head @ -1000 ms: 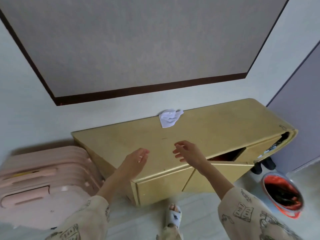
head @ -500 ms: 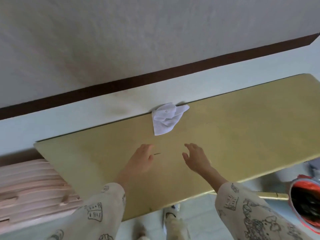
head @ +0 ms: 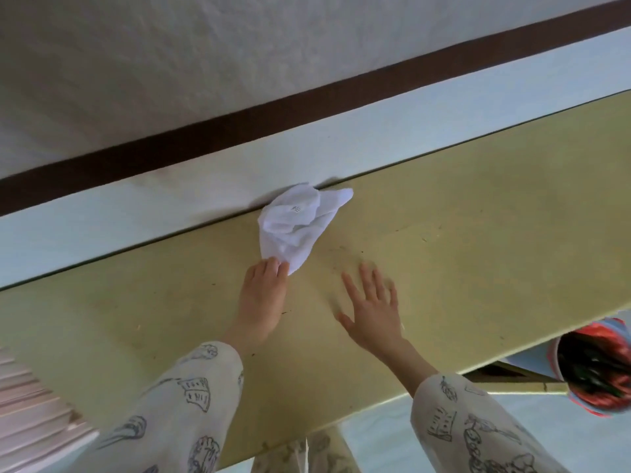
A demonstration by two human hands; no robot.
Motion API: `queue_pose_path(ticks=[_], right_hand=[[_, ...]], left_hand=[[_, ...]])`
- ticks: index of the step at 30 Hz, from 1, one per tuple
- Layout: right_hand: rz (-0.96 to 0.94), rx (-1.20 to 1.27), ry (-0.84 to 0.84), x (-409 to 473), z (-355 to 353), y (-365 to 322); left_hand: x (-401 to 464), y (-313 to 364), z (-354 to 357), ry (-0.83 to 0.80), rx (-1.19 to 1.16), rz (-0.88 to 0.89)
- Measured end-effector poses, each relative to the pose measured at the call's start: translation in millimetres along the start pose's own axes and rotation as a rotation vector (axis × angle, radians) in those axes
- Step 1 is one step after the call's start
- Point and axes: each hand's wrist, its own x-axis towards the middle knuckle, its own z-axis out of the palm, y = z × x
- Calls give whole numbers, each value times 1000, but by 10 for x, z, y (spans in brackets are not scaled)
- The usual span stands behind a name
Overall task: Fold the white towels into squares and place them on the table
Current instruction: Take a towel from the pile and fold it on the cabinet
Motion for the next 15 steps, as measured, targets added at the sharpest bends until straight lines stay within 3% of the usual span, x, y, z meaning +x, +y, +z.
queue_pose_path(ticks=[2, 4, 8, 13, 15], right_hand=[[-11, -11, -4, -3, -36, 5], [10, 0, -115, 12, -101, 3], [78, 170, -195, 44, -354, -166], [-137, 283, 18, 15, -646, -565], [-183, 324, 180, -16, -825, -741]], left_hand=[[-108, 38, 0, -15, 23, 33], [-218, 30, 28, -57, -9, 42], [-303, -30, -89, -119, -300, 16], [-131, -42, -811, 43, -628, -116], [-85, -45, -1204, 99, -697, -130]])
